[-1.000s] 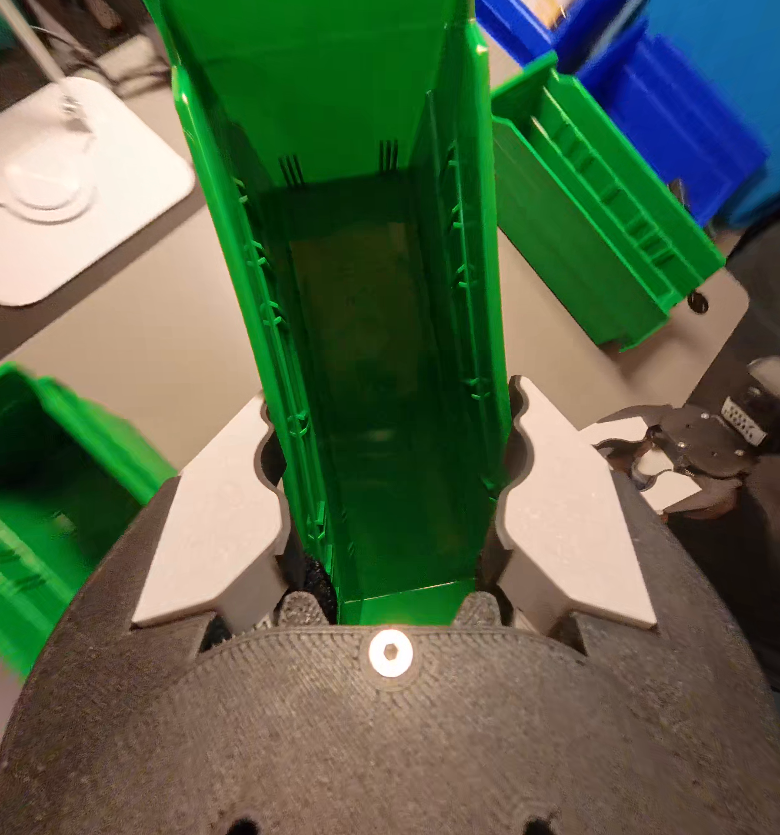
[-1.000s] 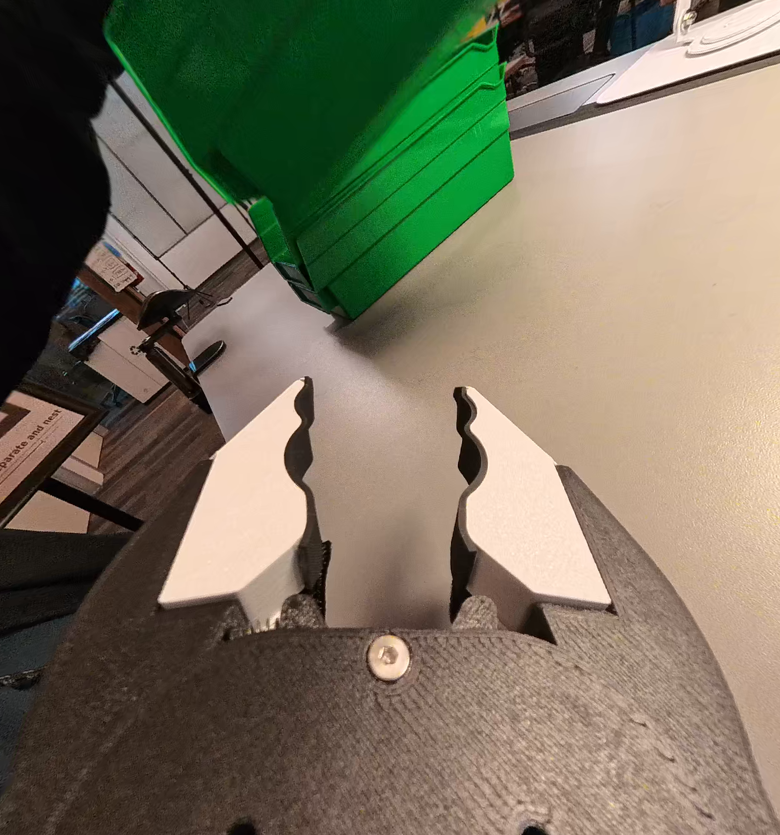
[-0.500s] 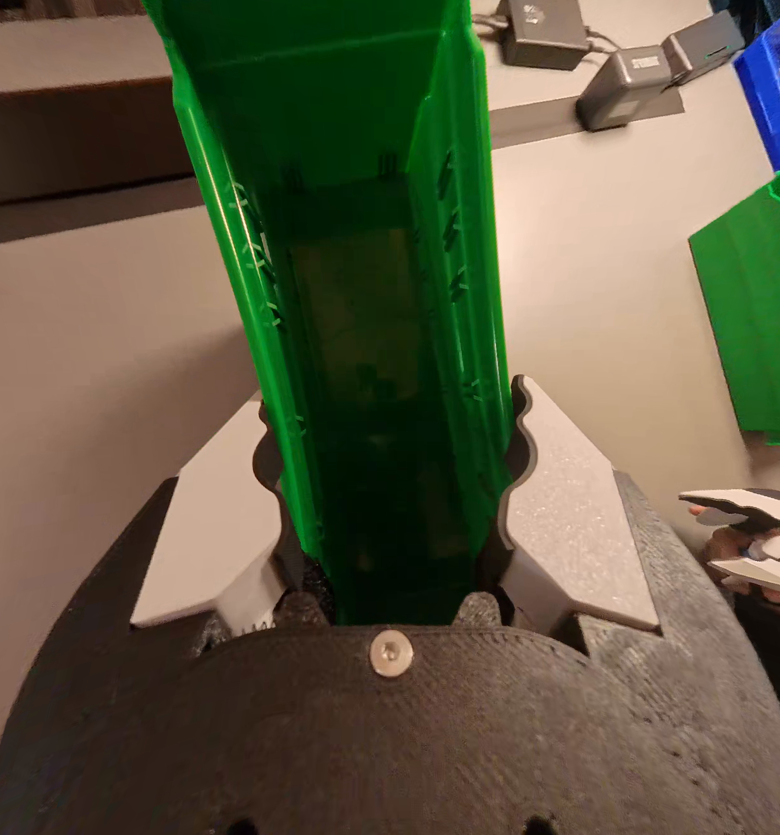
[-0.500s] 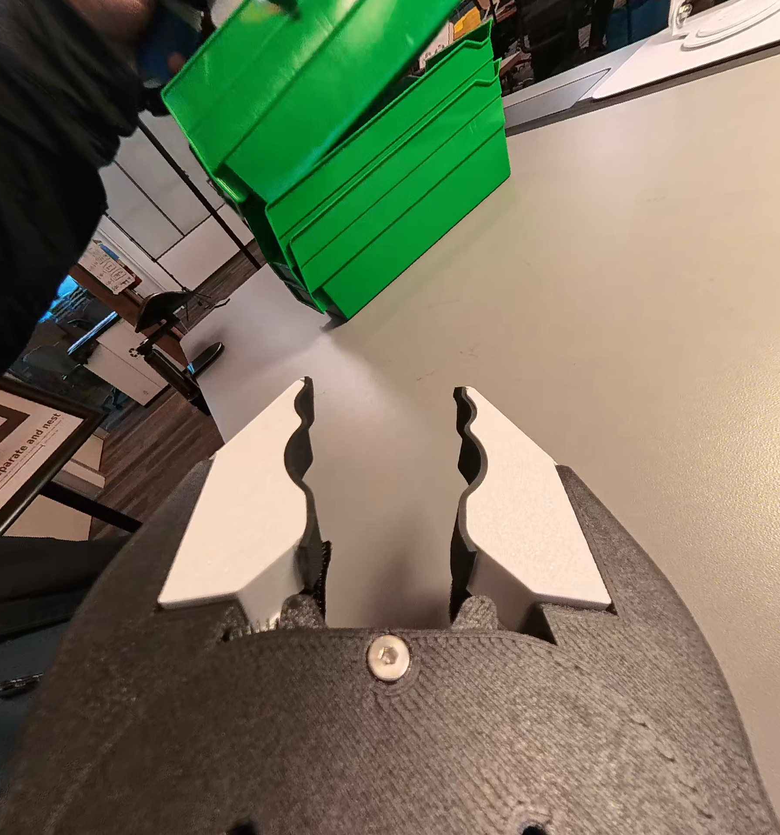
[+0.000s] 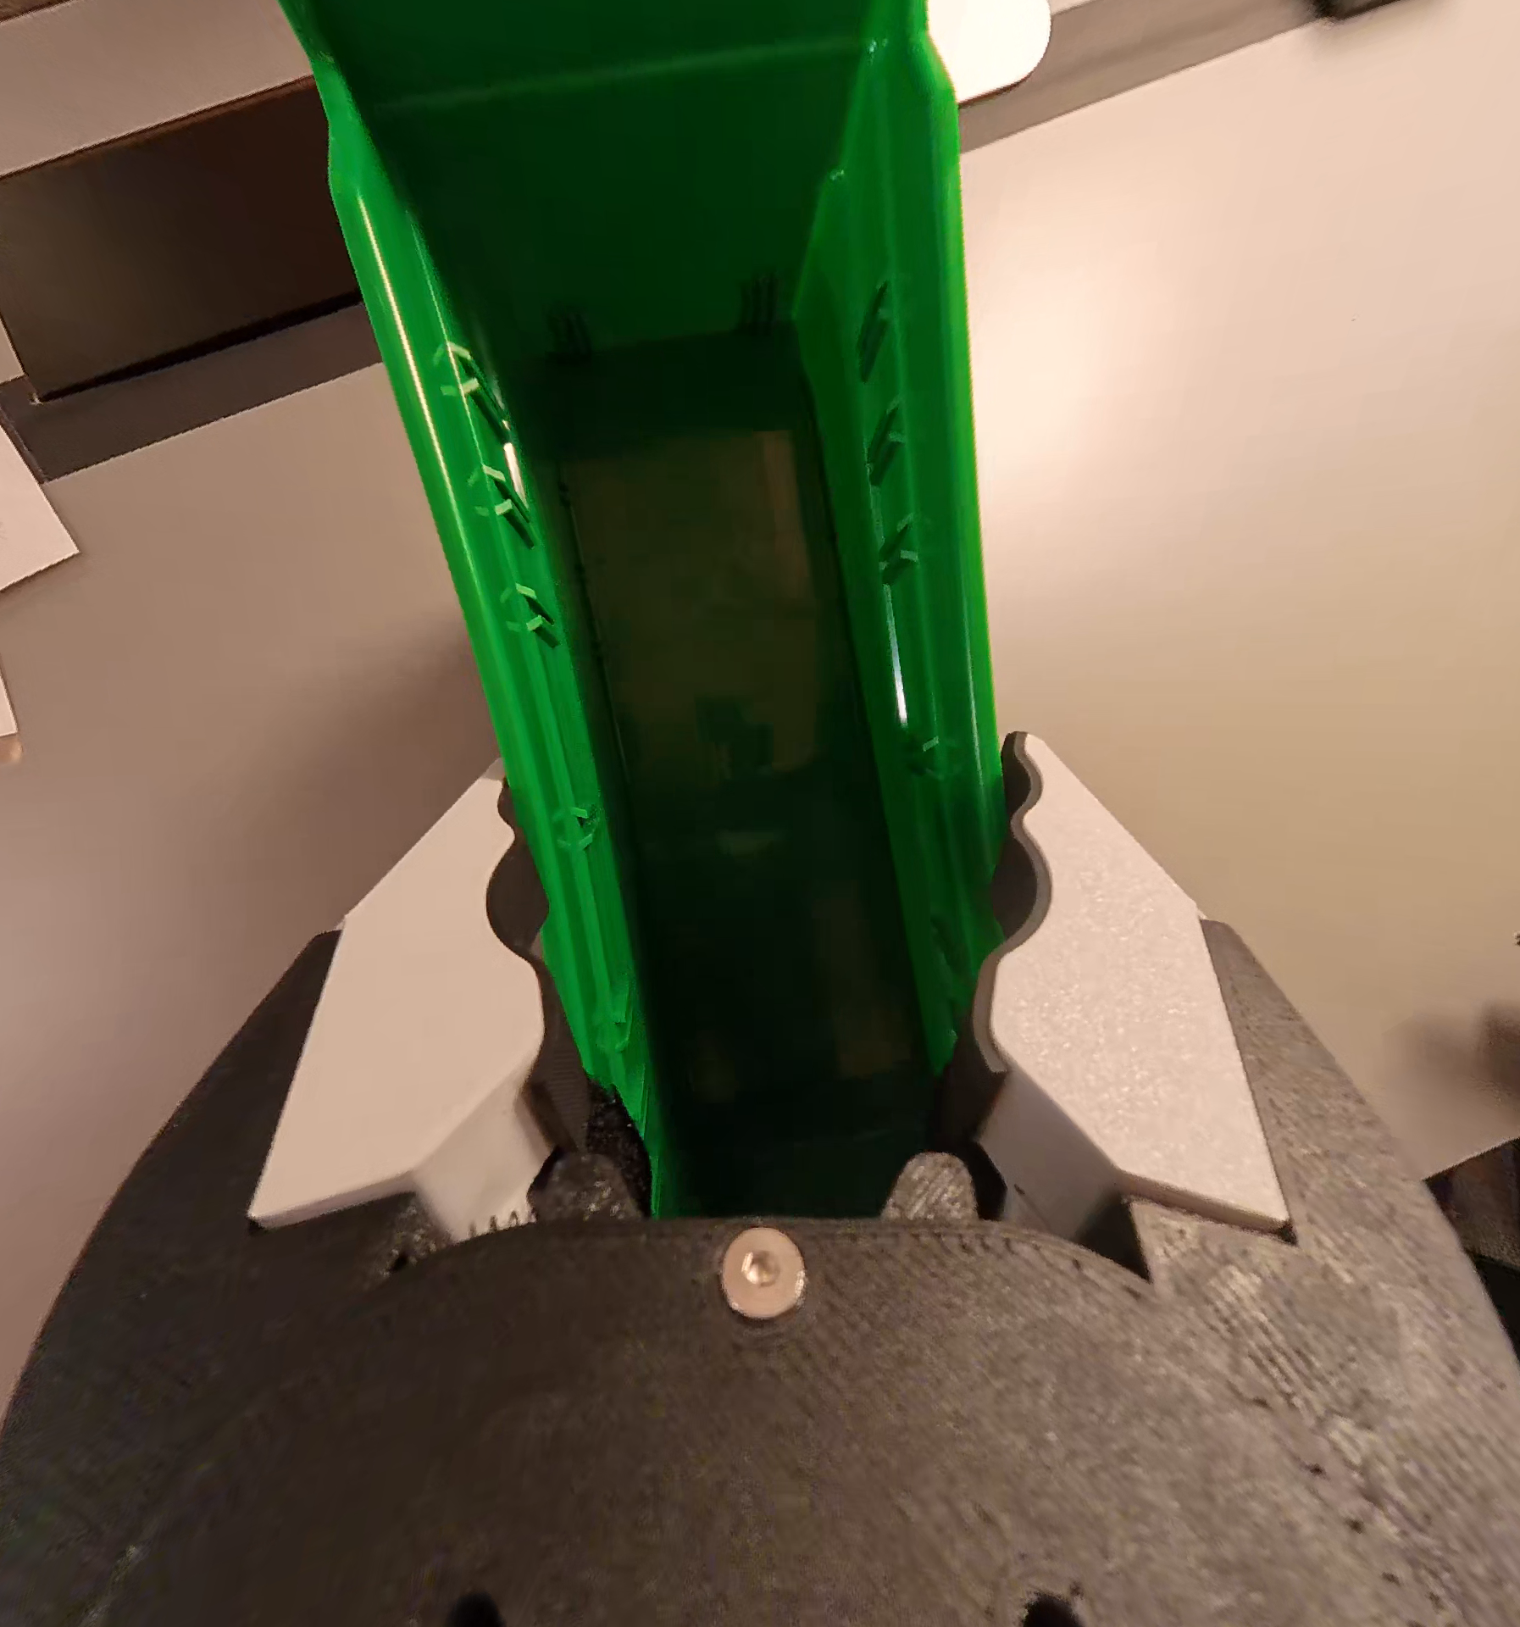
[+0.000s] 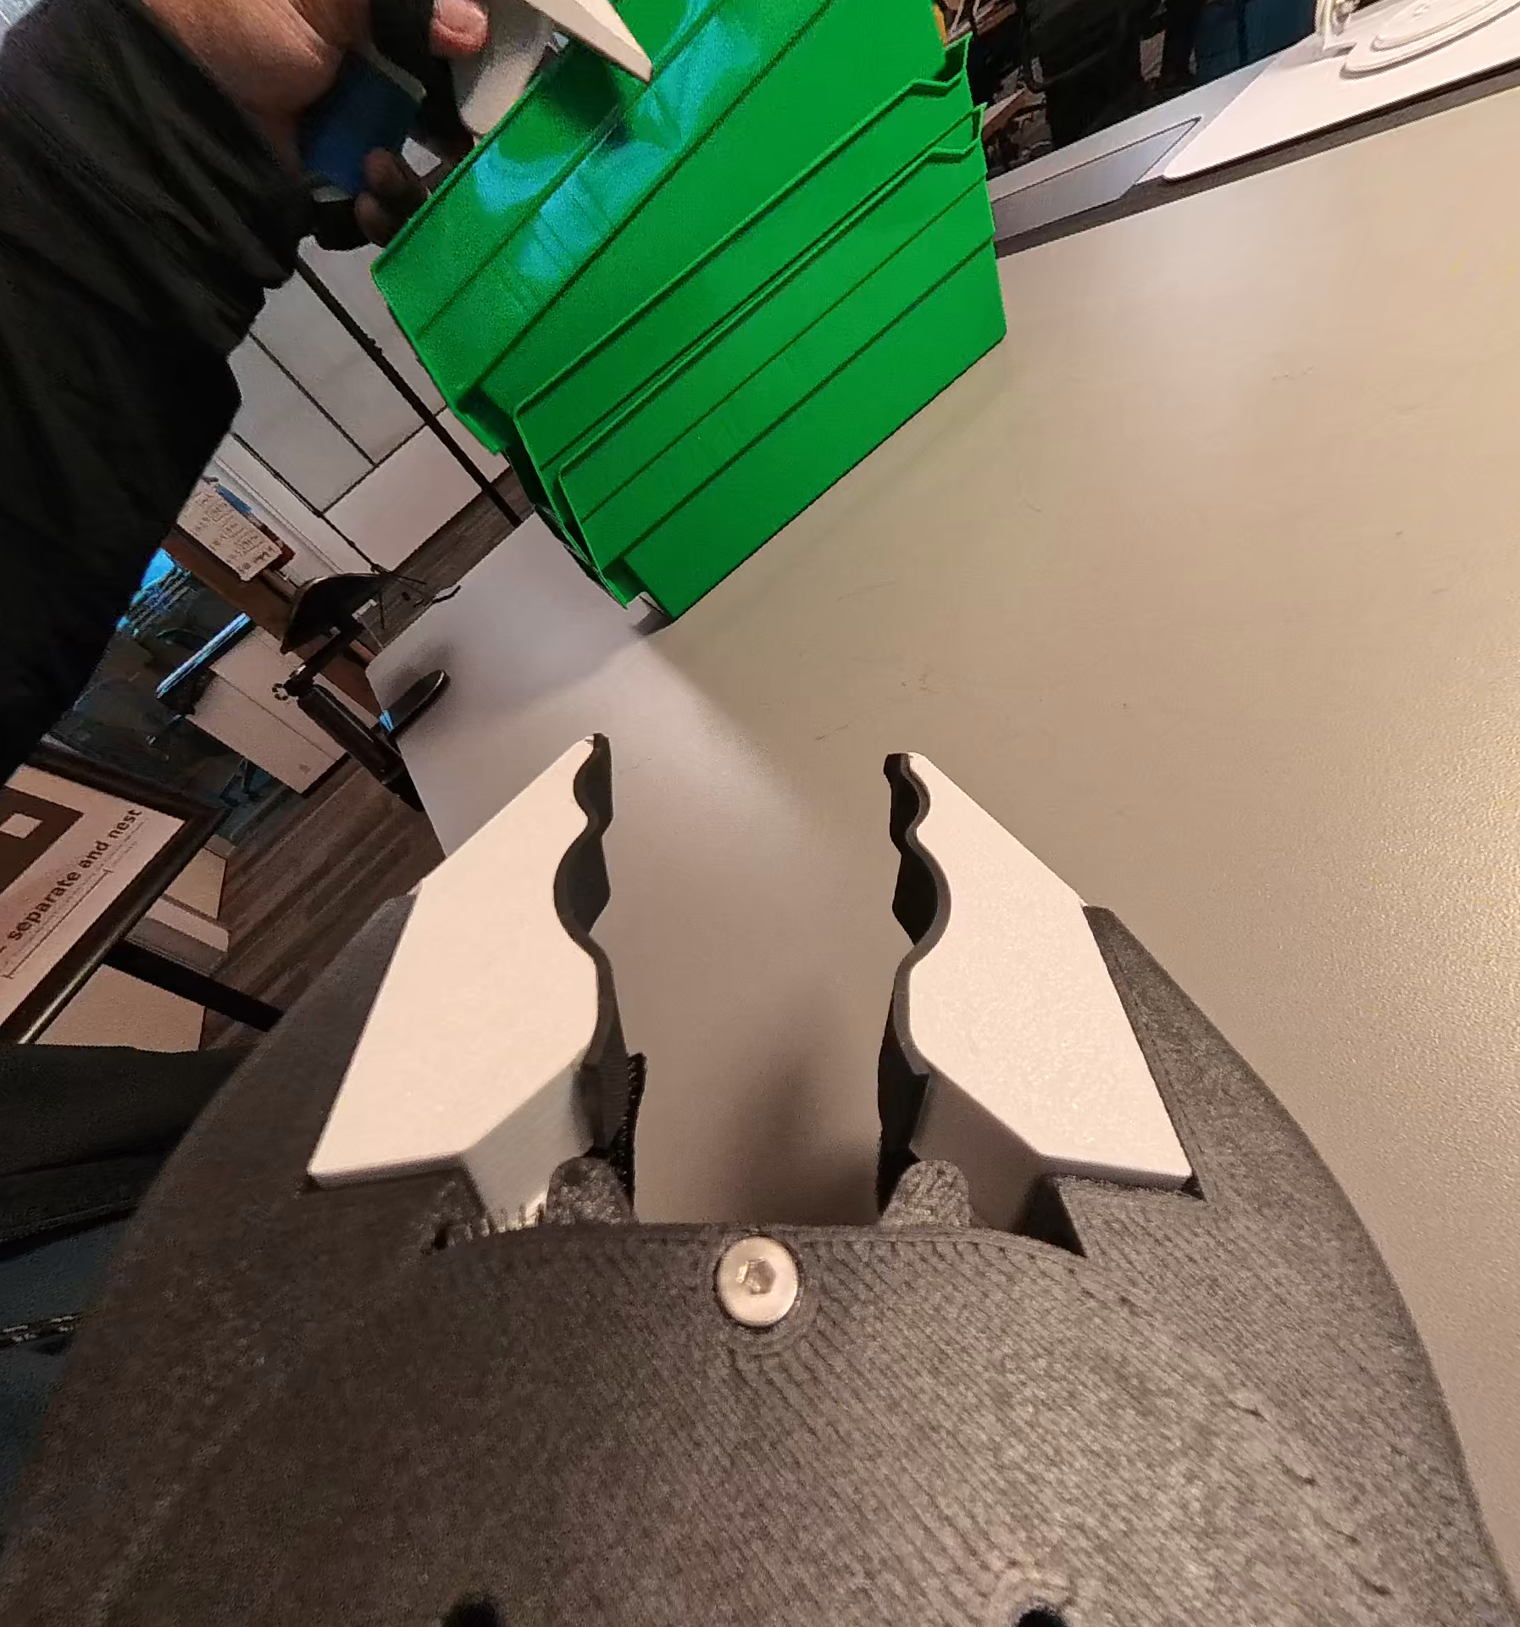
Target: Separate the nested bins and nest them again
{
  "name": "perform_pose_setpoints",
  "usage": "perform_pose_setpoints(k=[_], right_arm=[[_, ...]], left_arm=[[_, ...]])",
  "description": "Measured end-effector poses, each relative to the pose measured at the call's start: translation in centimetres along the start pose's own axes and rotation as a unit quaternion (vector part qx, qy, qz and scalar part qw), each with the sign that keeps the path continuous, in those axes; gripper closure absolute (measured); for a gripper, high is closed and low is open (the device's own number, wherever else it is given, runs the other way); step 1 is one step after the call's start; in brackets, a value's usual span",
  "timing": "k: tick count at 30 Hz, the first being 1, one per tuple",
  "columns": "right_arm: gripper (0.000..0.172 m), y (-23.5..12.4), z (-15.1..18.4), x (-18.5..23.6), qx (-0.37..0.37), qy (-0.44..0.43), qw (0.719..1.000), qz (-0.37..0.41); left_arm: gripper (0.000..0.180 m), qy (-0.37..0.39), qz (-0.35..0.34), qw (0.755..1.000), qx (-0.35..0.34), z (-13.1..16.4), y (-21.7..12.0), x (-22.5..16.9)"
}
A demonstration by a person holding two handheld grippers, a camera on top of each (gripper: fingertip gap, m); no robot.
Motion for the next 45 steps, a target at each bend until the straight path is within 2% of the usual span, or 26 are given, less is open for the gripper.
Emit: perform_pose_setpoints(k=[9,23,27,31,37,40,45], right_arm=[[0.107,-0.1,0.0,0.1,-0.001,-0.003,1.0,0.003],[0.107,-0.1,0.1,0.0,0.001,0.001,1.0,0.002],[0.107,0.0,0.1,0.0,0.002,0.0,1.0,0.002],[0.107,-0.1,0.1,0.0,0.001,0.0,1.0,0.002],[0.107,-0.1,0.1,0.1,-0.001,-0.002,1.0,0.005],[0.107,-0.1,0.1,0.0,0.0,0.0,1.0,0.005],[0.107,0.0,0.1,0.0,0.005,0.002,1.0,0.006]], left_arm=[[0.075,0.012,-0.026,1.0,0.013,0.5,1.4,-0.4],[0.073,0.01,-0.019,0.999,0.027,1.6,4.6,0.2],[0.064,0.015,-0.018,0.999,0.028,1.7,4.8,0.2],[0.058,0.03,-0.02,0.999,-0.01,1.4,4.4,-0.1],[0.061,0.003,0.063,0.99,-0.128,0.1,0.3,-0.2],[0.064,-0.007,0.07,0.987,-0.147,0.1,-1.1,1.6],[0.069,-0.056,0.075,0.984,-0.154,1.1,-0.7,6.8]])
Point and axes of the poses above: each gripper's, where its closed fingertips meet, y out along the fingers, z out of its underside, x = y × z across the jaws, the point moved 8 cm from there along -y, back along the fingers, and after that the axes turned 9 degrees about -y, right-handed, at the moved point
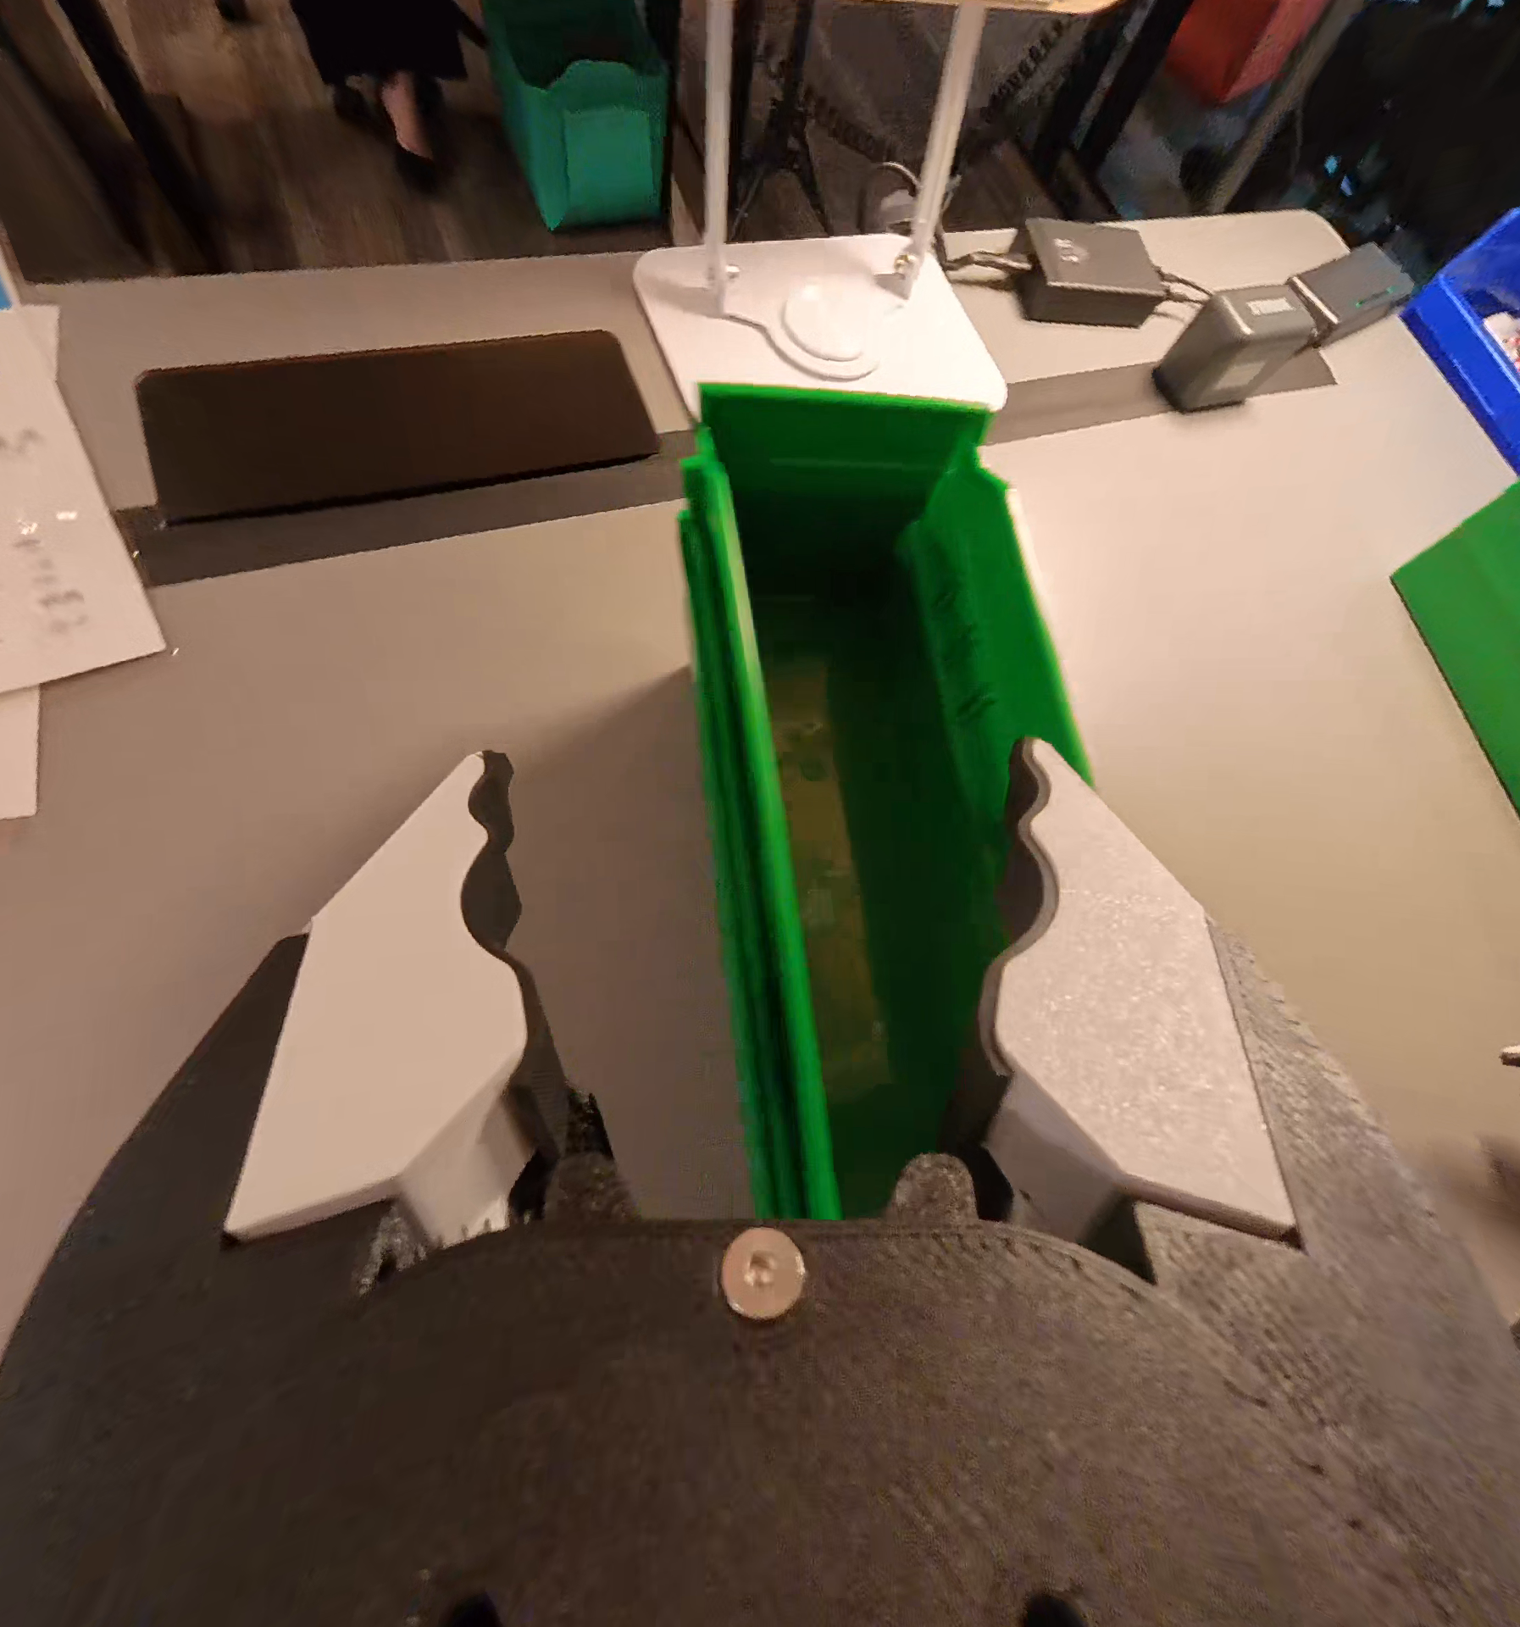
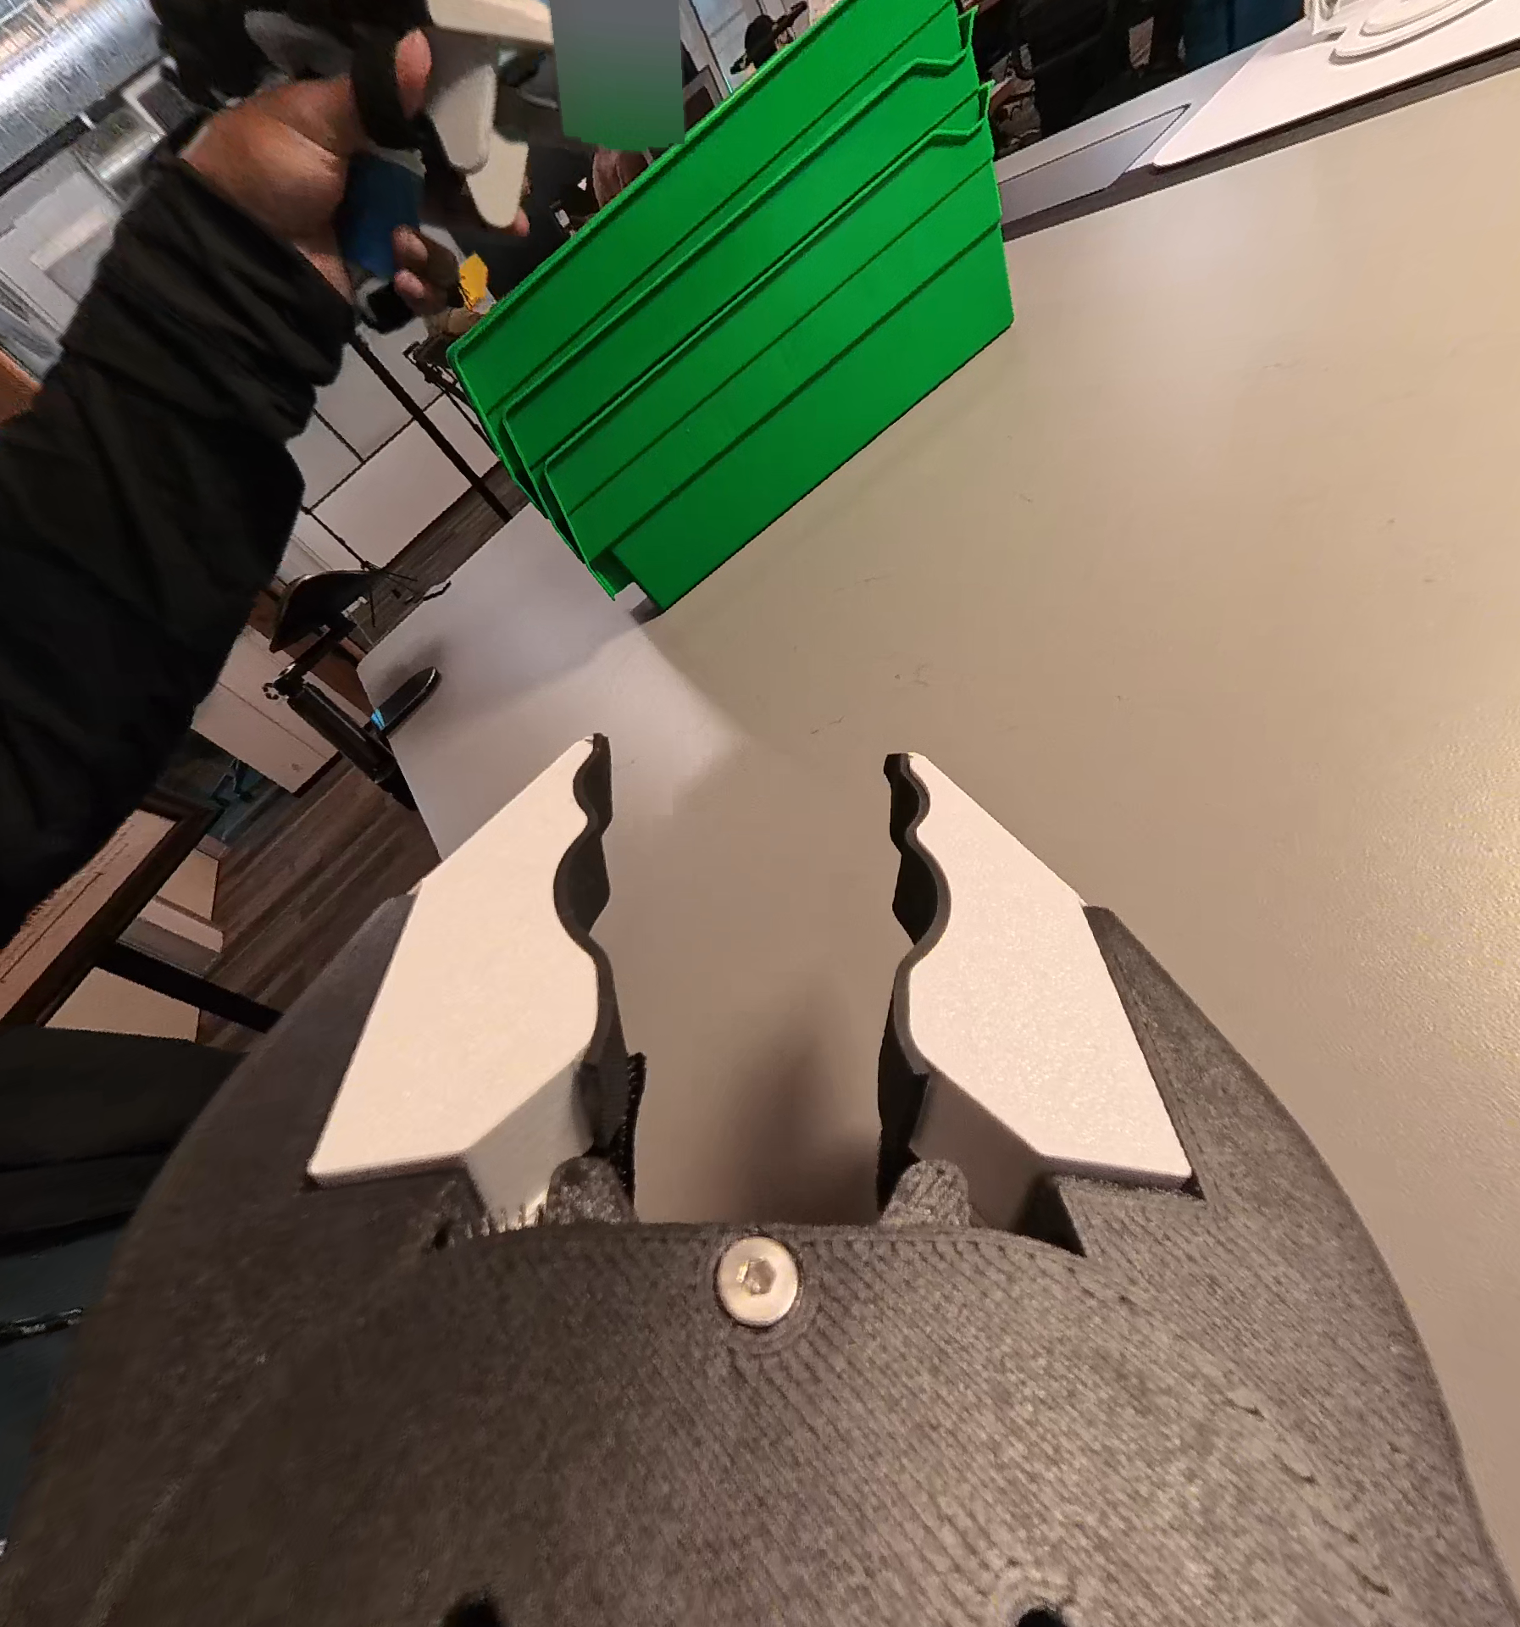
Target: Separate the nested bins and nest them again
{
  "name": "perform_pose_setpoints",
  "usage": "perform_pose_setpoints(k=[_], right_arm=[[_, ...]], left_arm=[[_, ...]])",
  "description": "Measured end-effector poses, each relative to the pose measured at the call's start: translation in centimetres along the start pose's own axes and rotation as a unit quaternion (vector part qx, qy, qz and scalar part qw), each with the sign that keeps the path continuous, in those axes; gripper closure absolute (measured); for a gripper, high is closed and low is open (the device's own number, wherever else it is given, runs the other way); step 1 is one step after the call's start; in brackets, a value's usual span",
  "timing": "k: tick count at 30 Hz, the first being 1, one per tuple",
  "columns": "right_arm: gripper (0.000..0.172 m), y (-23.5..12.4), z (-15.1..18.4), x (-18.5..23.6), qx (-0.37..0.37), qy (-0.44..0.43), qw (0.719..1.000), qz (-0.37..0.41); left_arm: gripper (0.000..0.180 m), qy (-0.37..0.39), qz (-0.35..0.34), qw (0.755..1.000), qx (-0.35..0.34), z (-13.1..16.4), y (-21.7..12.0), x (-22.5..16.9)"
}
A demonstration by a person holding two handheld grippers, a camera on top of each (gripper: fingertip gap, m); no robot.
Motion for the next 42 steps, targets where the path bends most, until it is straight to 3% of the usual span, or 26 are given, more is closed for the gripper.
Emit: perform_pose_setpoints(k=[3,7,9,14,15,17,19,22,28,32,37,42], right_arm=[[0.107,0.0,0.0,-0.1,0.001,0.002,1.0,0.0],[0.107,0.1,0.0,-0.2,0.006,0.006,1.0,0.002],[0.107,0.2,0.1,-0.2,0.009,0.007,1.0,0.003],[0.107,0.4,0.1,-0.3,0.018,0.008,1.0,0.006],[0.107,0.5,0.1,-0.4,0.021,0.009,1.0,0.007],[0.107,0.7,0.2,-0.5,0.031,0.011,0.999,0.01],[0.106,0.9,0.2,-0.5,0.038,0.009,0.999,0.015],[0.107,1.0,0.2,-0.6,0.042,0.01,0.999,0.021],[0.106,1.1,0.2,-1.0,0.048,0.024,0.998,0.018],[0.105,1.4,0.2,-0.9,0.058,0.018,0.998,0.02],[0.1,0.6,0.0,-0.1,0.075,-0.02,0.996,0.044],[0.096,-4.0,-3.2,0.6,0.066,-0.078,0.986,0.13]], left_arm=[[0.071,-0.036,0.003,0.999,-0.017,1.1,0.4,3.8],[0.084,-0.054,-0.026,0.991,-0.116,3.0,-0.1,8.1],[0.085,-0.047,-0.025,0.995,-0.09,5.3,1.1,9.4],[0.083,-0.059,0.051,0.997,0.009,10.8,6.1,9.0],[0.087,-0.066,0.065,0.996,0.012,11.3,6.9,8.4],[0.117,-0.083,0.079,0.993,0.001,12.0,8.0,7.3],[0.13,-0.098,0.094,0.991,-0.013,12.6,8.7,6.0],[0.114,-0.09,0.083,0.992,-0.015,13.0,9.6,4.0],[0.109,-0.035,0.124,0.992,0.009,13.7,11.5,-1.3],[0.091,0.013,0.152,0.987,0.042,13.3,13.5,-4.0],[0.084,0.047,0.18,0.982,0.03,11.7,14.5,-4.6],[0.082,0.03,0.225,0.974,0.002,12.0,13.6,-3.7]])
Point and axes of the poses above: each gripper's, where its closed fingertips meet, y out along the fingers, z out of its underside, x = y × z across the jaws, the point moved 8 cm from there along -y, back along the fingers, and after that the axes turned 9 degrees about -y, right-handed, at the moved point
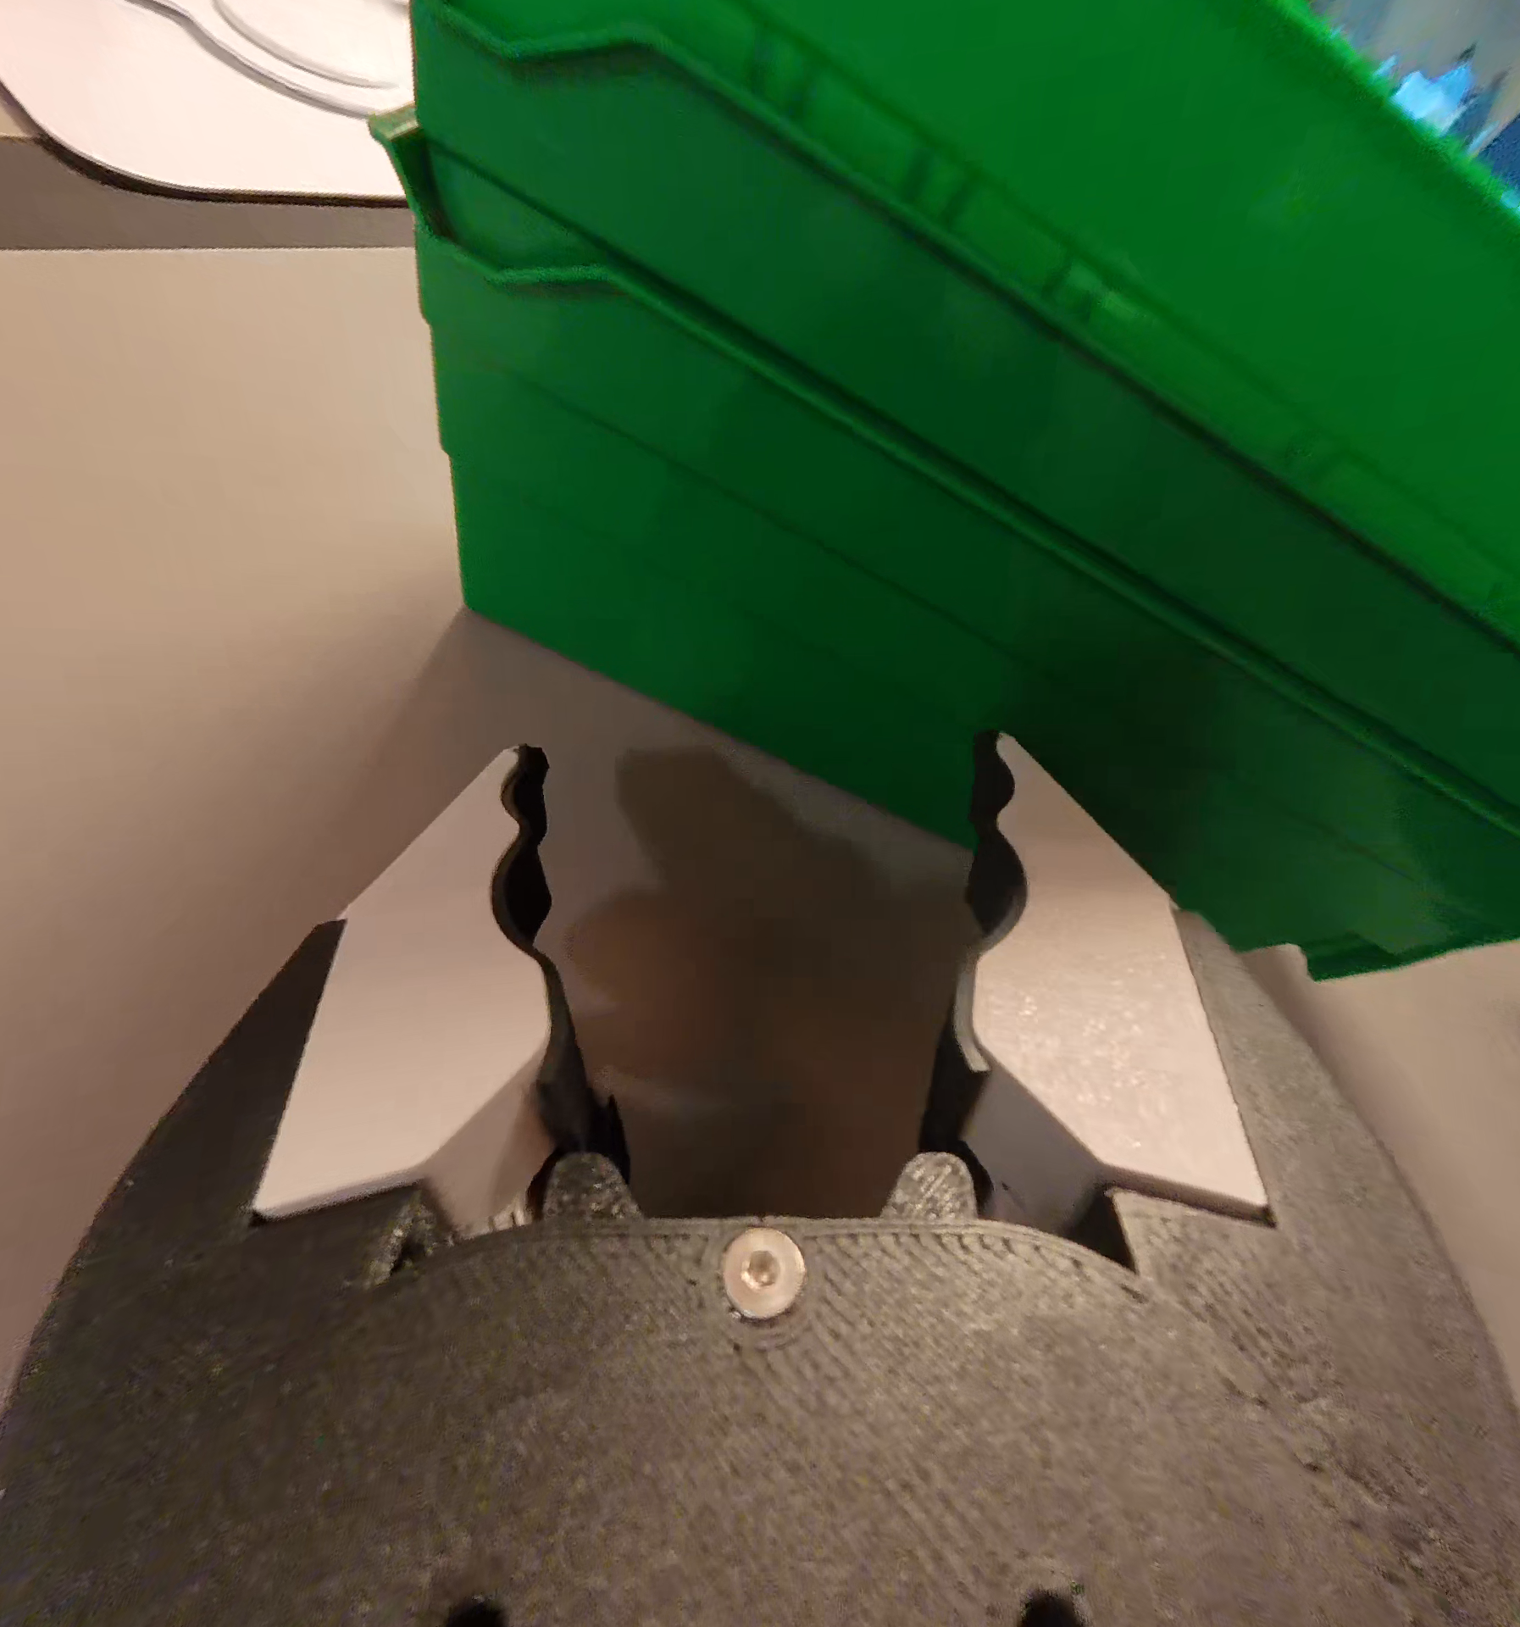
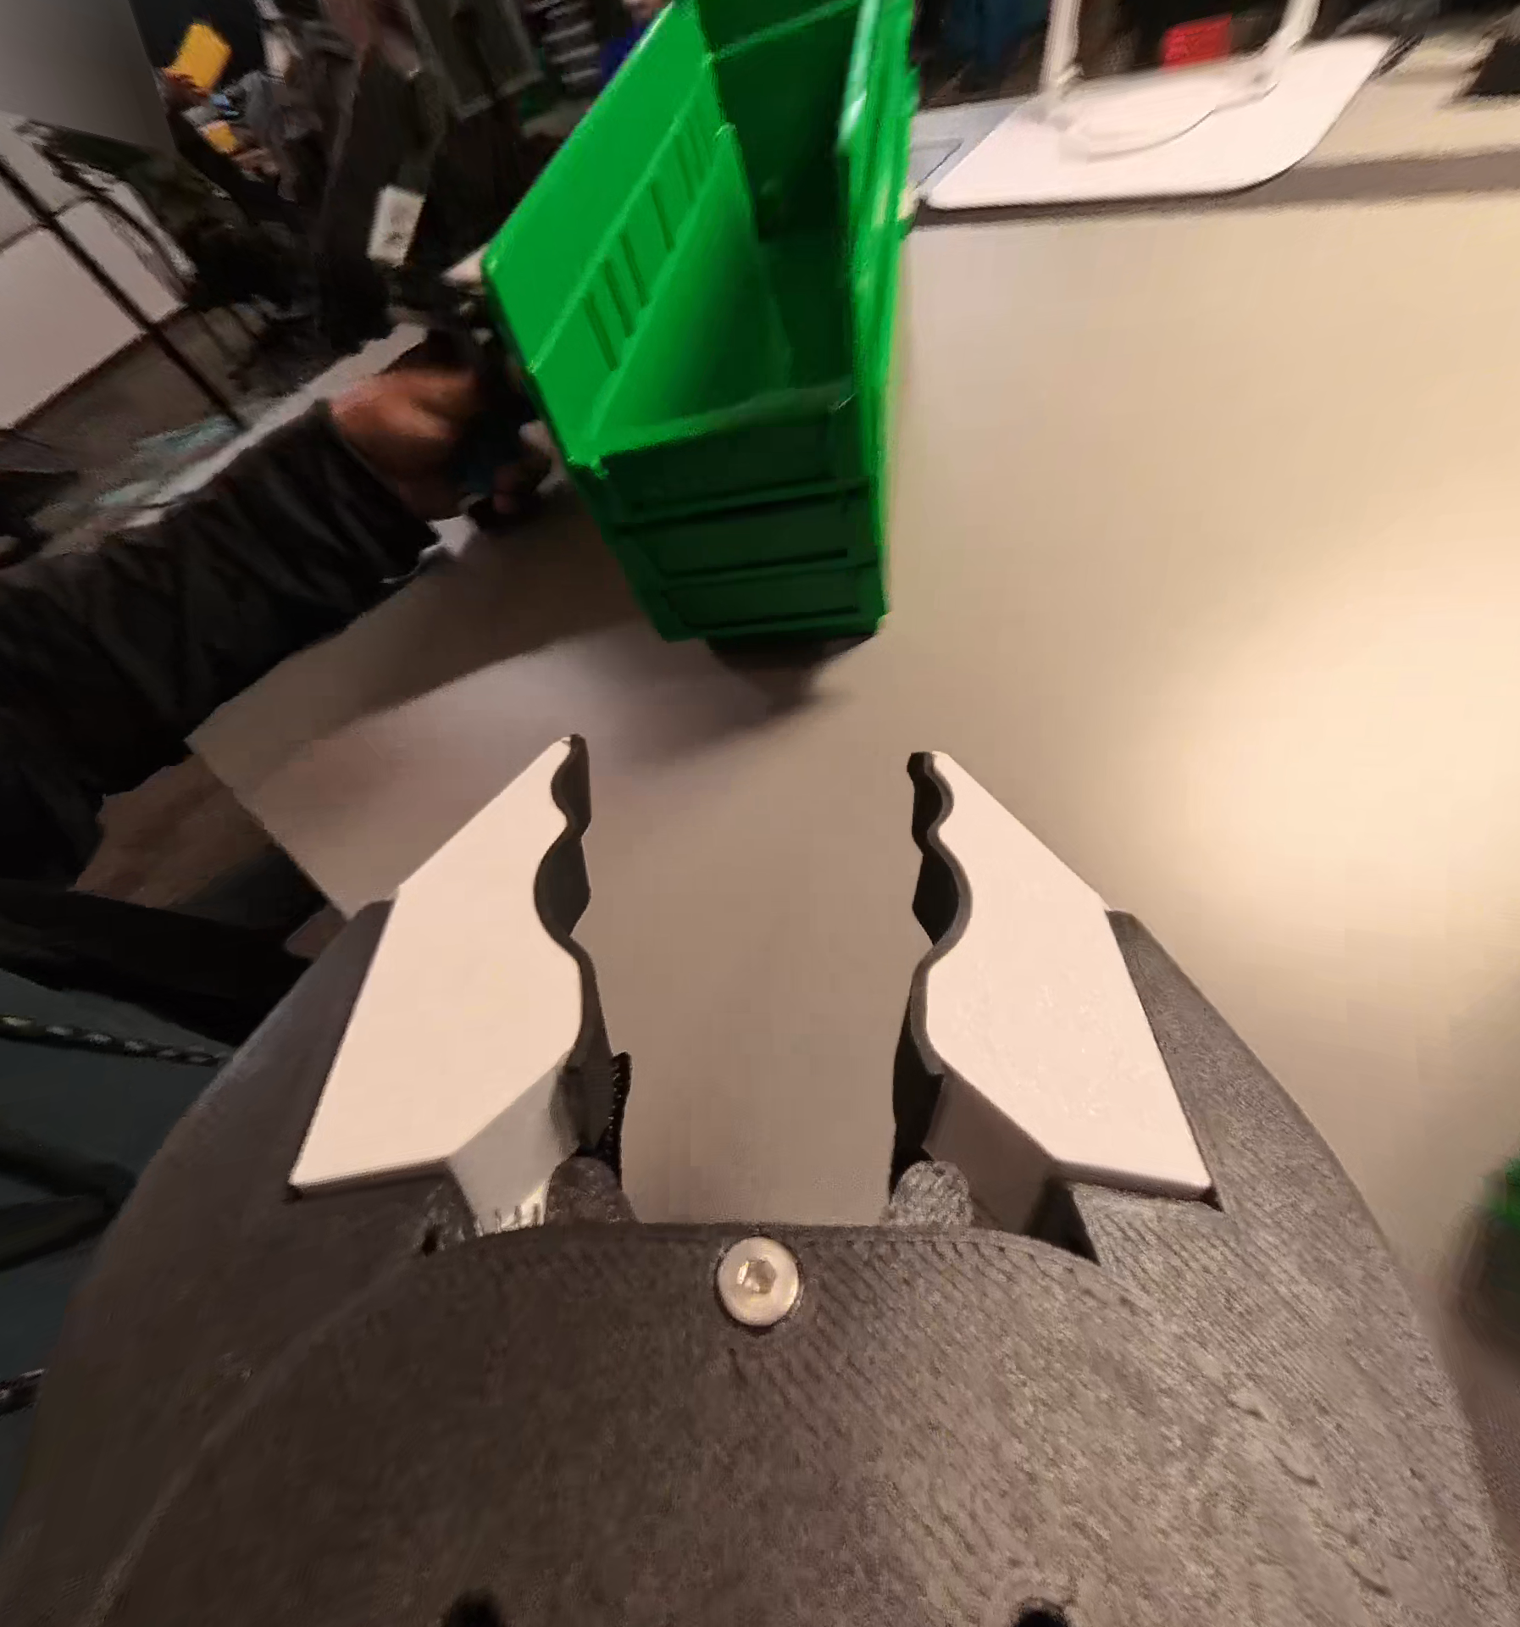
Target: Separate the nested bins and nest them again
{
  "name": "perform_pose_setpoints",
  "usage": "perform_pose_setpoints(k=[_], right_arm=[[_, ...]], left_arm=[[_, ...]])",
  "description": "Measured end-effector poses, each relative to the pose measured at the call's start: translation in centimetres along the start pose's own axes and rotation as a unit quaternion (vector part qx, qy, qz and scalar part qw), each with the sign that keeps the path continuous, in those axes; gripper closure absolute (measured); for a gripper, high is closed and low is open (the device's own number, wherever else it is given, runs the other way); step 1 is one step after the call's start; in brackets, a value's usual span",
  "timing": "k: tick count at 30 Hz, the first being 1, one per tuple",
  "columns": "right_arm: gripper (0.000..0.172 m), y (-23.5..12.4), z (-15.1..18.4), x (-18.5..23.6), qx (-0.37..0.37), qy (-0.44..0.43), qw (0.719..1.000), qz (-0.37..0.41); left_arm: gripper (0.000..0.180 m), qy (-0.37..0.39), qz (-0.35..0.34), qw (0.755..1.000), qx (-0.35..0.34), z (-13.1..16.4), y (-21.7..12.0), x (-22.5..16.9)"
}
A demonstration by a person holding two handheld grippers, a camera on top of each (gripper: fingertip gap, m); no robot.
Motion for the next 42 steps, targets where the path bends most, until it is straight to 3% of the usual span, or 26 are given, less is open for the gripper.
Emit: perform_pose_setpoints(k=[3,6,10,13,20,25,33,42], right_arm=[[0.091,-4.0,-2.7,-2.5,0.0,-0.037,0.993,0.116],[0.078,-7.0,-5.1,-6.6,0.022,-0.051,0.967,0.248],[0.059,-6.9,-5.3,-14.0,0.138,-0.024,0.938,0.317],[0.047,-5.8,-5.1,-17.9,0.189,0.005,0.931,0.311],[0.038,-3.1,-5.0,-21.3,0.243,0.075,0.94,0.226],[0.037,-1.8,-4.5,-22.5,0.312,0.047,0.918,0.24],[0.035,-0.7,-4.6,-23.4,0.341,0.029,0.909,0.235],[0.063,0.1,-5.7,-23.6,0.35,-0.013,0.915,0.2]], left_arm=[[0.081,-0.001,0.015,1.0,-0.009,0.2,-0.6,-0.1],[0.08,0.002,0.019,1.0,-0.009,0.3,-0.7,-0.2],[0.08,0.018,0.006,1.0,0.003,0.5,-0.5,-0.5],[0.081,0.027,-0.005,1.0,0.01,0.7,-0.3,-0.6],[0.081,0.034,-0.027,0.998,0.035,1.2,-0.1,-0.7],[0.082,0.03,-0.025,0.999,0.033,1.2,-0.1,-0.7],[0.083,0.026,-0.025,0.999,0.029,1.1,-0.2,-0.6],[0.084,0.02,-0.034,0.999,0.021,1.1,-0.2,-0.4]])
Point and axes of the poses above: each gripper's, where its closed fingertips meet, y out along the fingers, z out of its underside, x = y × z across the jaws, the point moved 8 cm from there along -y, back along the fingers, and after that the axes turned 9 degrees about -y, right-handed, at the moved point
